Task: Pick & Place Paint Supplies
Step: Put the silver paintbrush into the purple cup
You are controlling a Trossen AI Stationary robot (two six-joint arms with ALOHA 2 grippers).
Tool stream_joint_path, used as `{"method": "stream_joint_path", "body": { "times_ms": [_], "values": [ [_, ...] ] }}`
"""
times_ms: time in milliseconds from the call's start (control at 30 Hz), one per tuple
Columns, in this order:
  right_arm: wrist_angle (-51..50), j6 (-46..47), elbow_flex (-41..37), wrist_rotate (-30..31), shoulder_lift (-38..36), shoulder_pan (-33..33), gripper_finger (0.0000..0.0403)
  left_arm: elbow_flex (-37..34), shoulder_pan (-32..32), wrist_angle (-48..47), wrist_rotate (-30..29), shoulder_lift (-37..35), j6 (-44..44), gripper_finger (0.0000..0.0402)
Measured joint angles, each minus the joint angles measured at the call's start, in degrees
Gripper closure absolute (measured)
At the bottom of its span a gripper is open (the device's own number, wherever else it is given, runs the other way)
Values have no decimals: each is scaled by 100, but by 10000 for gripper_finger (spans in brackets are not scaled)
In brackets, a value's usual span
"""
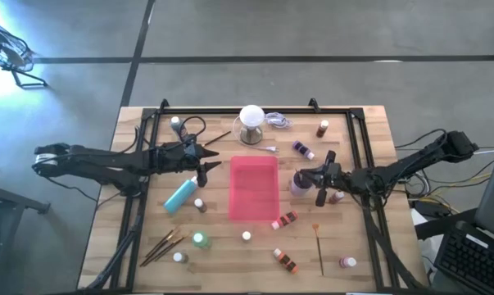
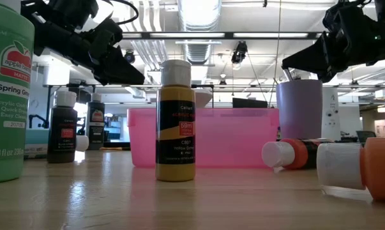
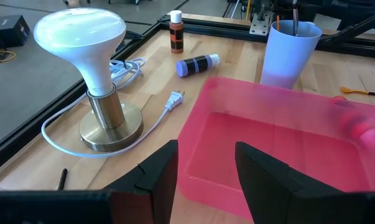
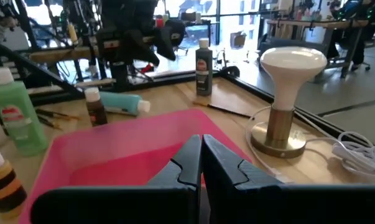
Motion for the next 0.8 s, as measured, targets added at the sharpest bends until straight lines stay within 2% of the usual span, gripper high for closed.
{"method": "stream_joint_path", "body": {
  "times_ms": [167,633,800],
  "values": [
    [-365,2,0,-6,159,0,394,0,0,-2,0,-2,2,236],
    [-402,286,0,-12,301,-2,394,0,0,0,0,-2,2,236],
    [-530,448,4,7,294,-4,376,0,-1,-1,-1,-2,2,236]
  ]
}}
